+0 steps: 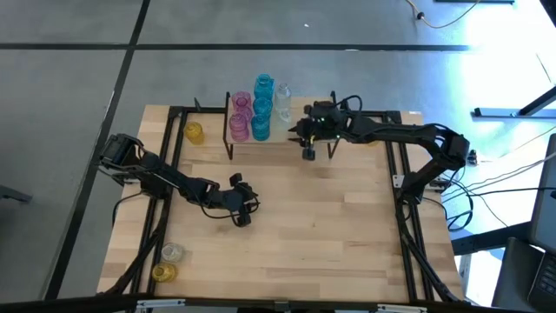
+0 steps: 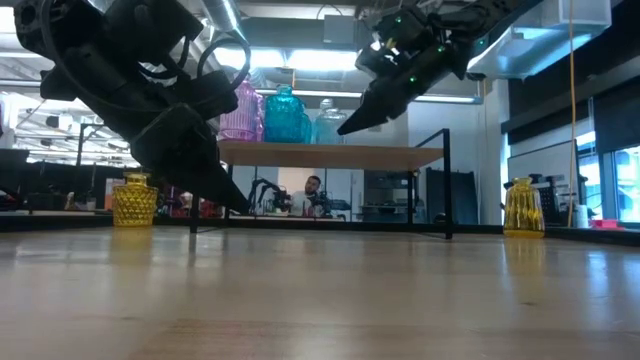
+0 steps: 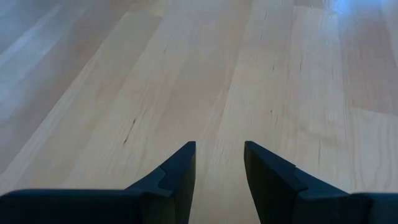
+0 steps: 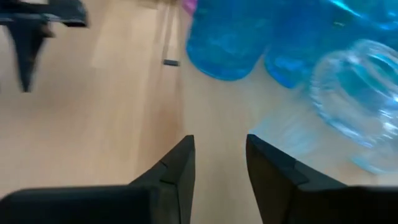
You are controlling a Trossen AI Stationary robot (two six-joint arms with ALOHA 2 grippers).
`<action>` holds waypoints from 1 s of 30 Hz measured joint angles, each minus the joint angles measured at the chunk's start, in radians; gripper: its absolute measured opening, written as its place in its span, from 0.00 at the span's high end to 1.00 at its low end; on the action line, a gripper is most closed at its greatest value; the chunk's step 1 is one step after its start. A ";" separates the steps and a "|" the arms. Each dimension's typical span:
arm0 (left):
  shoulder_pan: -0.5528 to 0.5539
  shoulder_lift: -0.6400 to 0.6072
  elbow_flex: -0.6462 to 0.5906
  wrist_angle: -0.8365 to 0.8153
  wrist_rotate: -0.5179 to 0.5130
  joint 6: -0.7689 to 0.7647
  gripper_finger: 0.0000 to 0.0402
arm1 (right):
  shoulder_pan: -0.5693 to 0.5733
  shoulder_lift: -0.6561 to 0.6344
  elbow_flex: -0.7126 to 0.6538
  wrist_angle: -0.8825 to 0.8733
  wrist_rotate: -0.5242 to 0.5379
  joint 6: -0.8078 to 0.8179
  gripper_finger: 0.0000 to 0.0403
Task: Sort vases onto shelf
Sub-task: Put the top transparent flower vase on the shelf aligned with the other transparent flower vase
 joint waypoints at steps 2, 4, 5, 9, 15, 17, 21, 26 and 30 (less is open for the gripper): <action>0.000 0.000 0.000 0.000 0.000 0.000 0.68 | 0.000 0.000 0.000 -0.002 0.030 -0.007 0.69; 0.000 0.000 0.000 0.000 0.000 0.000 0.68 | 0.000 0.000 0.000 -0.005 0.071 -0.020 0.69; 0.000 0.000 0.000 0.000 0.000 0.000 0.68 | 0.000 0.000 0.000 -0.004 0.095 -0.024 0.69; 0.000 0.000 0.000 0.000 -0.001 0.000 0.68 | 0.000 0.000 0.000 0.007 0.143 -0.043 0.69; 0.000 0.000 0.000 0.000 -0.001 0.000 0.68 | 0.000 0.000 0.000 0.027 0.196 -0.047 0.69; 0.000 0.000 0.000 0.001 -0.001 0.000 0.68 | 0.000 0.000 0.000 0.022 0.224 -0.048 0.69; 0.000 0.000 0.000 0.001 -0.001 0.000 0.68 | 0.000 0.000 0.000 0.022 0.294 -0.050 0.69; 0.000 0.000 0.000 0.001 -0.001 0.000 0.68 | 0.000 0.000 0.000 0.028 0.304 -0.050 0.69; 0.000 0.000 0.000 0.001 -0.001 0.000 0.68 | 0.000 0.000 0.000 0.029 0.304 -0.051 0.69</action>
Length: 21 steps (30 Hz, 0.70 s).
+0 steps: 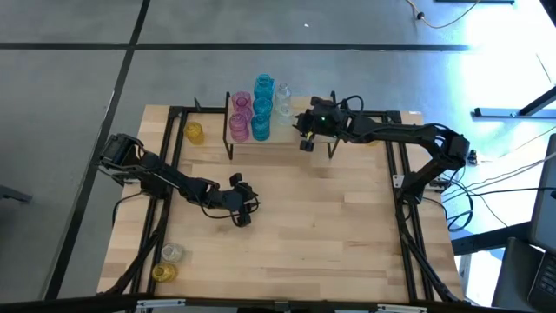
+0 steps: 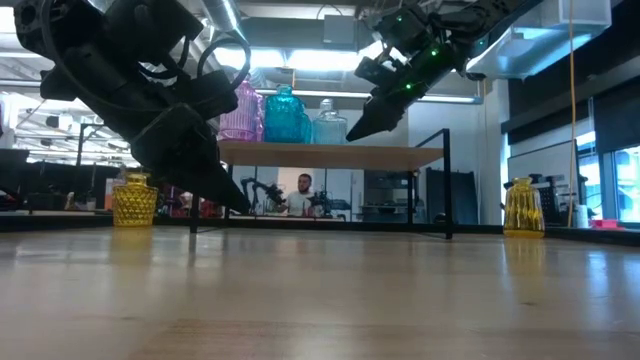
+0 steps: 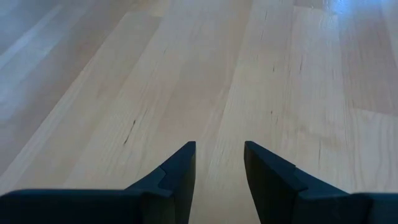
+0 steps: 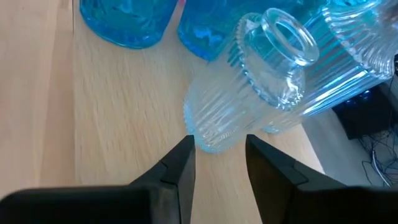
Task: Sort vases onto shelf
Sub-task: Put the top transparent flower vase on the shelf aligned with the other transparent flower vase
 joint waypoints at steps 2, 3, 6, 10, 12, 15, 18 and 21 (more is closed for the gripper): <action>0.000 0.000 0.000 0.000 0.000 0.000 0.68 | 0.000 0.000 0.000 0.012 0.000 -0.001 0.69; 0.000 0.000 0.000 0.000 0.000 0.000 0.68 | 0.000 0.000 0.000 0.023 0.000 -0.002 0.69; 0.000 0.000 0.000 0.000 0.000 0.000 0.68 | 0.000 0.000 0.000 0.059 -0.001 -0.002 0.69; 0.000 0.000 0.000 0.000 0.000 0.000 0.68 | 0.000 0.000 0.000 0.085 -0.001 -0.002 0.69; 0.000 0.000 0.000 0.000 0.000 0.000 0.68 | 0.000 0.000 0.000 0.091 -0.001 -0.002 0.69; 0.000 0.000 0.000 0.000 0.000 0.000 0.68 | 0.000 0.000 0.000 0.103 0.018 -0.002 0.69; 0.000 0.000 0.000 0.000 0.000 0.000 0.68 | -0.001 0.000 0.000 0.105 0.047 -0.013 0.69; 0.000 0.000 0.000 0.000 0.000 0.000 0.68 | 0.000 0.000 0.000 0.105 0.066 -0.018 0.69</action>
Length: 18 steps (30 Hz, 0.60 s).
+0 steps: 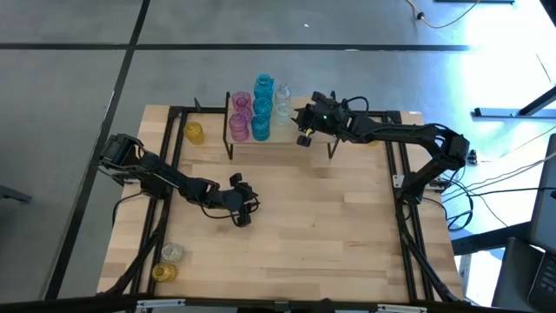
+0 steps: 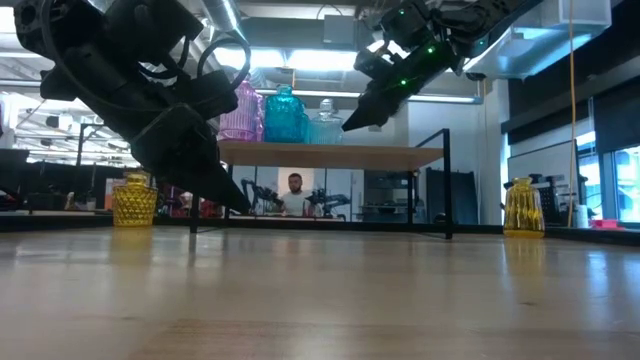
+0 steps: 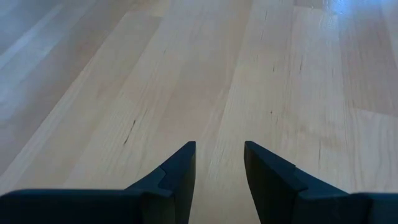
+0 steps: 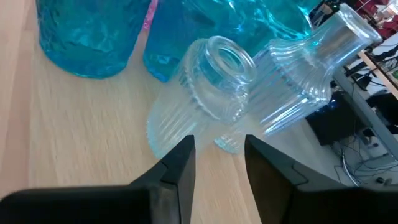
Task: Sort vases onto shelf
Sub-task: Put the top transparent flower vase on the shelf aligned with the other transparent flower vase
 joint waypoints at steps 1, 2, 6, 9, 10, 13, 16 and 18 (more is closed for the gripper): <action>0.000 0.000 0.000 0.000 0.000 0.000 0.68 | 0.000 0.000 0.000 0.001 0.006 0.000 0.69; 0.000 0.000 0.000 0.000 0.000 0.000 0.68 | 0.000 0.000 0.000 0.000 0.009 0.000 0.69; 0.000 0.000 0.000 0.000 0.000 0.000 0.68 | 0.000 0.000 0.000 -0.011 0.009 0.000 0.69; 0.000 0.000 0.000 0.000 0.000 0.000 0.68 | 0.011 0.000 0.000 -0.055 -0.026 0.024 0.69; 0.000 0.000 0.000 0.000 0.000 0.000 0.68 | 0.014 0.000 0.000 -0.080 -0.030 0.030 0.69; 0.000 0.000 0.000 0.000 0.000 0.000 0.68 | 0.021 0.000 0.000 -0.137 -0.101 0.036 0.69; 0.000 0.000 0.000 0.000 -0.001 0.000 0.68 | 0.020 0.000 0.000 -0.120 -0.186 0.058 0.69; 0.000 0.000 0.000 0.000 -0.002 -0.001 0.68 | 0.021 0.000 0.000 -0.085 -0.221 0.069 0.69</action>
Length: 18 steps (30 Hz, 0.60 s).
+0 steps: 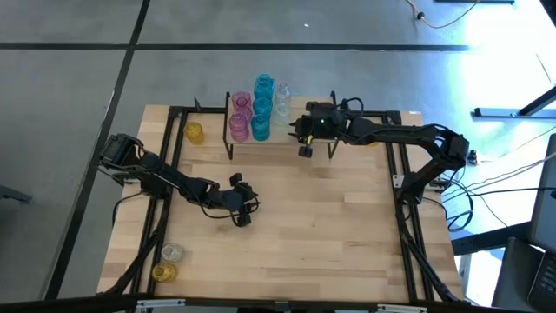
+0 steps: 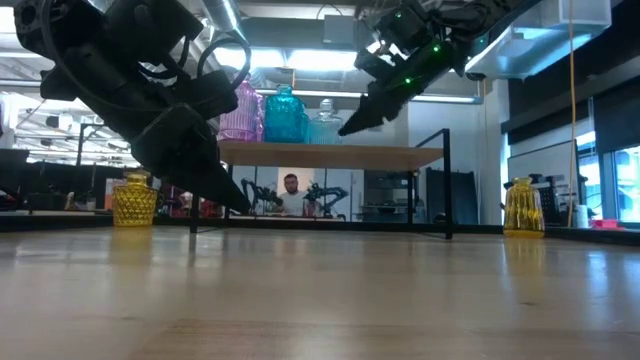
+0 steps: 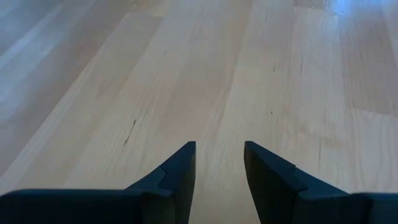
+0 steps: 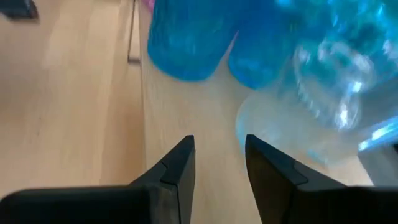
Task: Sort vases onto shelf
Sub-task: Put the top transparent flower vase on the shelf aligned with the other transparent flower vase
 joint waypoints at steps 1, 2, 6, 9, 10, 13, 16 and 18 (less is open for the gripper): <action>0.000 0.000 0.000 0.000 0.000 0.000 0.68 | 0.000 0.000 0.000 0.020 -0.008 0.006 0.69; 0.000 0.000 0.000 0.000 0.000 0.000 0.68 | 0.000 0.000 0.000 0.037 -0.011 0.010 0.69; 0.000 0.000 0.000 0.000 0.000 0.000 0.68 | 0.000 0.000 0.000 0.060 0.008 0.011 0.69; 0.000 0.000 0.000 0.000 -0.001 0.000 0.68 | -0.001 0.000 0.000 0.075 0.051 0.007 0.69; 0.000 0.000 0.000 0.000 0.000 0.000 0.68 | -0.001 0.000 0.000 0.077 0.063 0.001 0.69; 0.000 0.000 0.000 0.000 -0.001 0.000 0.68 | -0.001 0.000 0.000 0.079 0.086 -0.016 0.69; 0.000 0.000 0.000 0.000 -0.001 0.000 0.68 | -0.001 0.000 0.000 0.081 0.116 -0.021 0.69; 0.000 0.000 0.000 0.000 -0.001 0.000 0.68 | -0.001 0.000 0.000 0.080 0.131 -0.038 0.69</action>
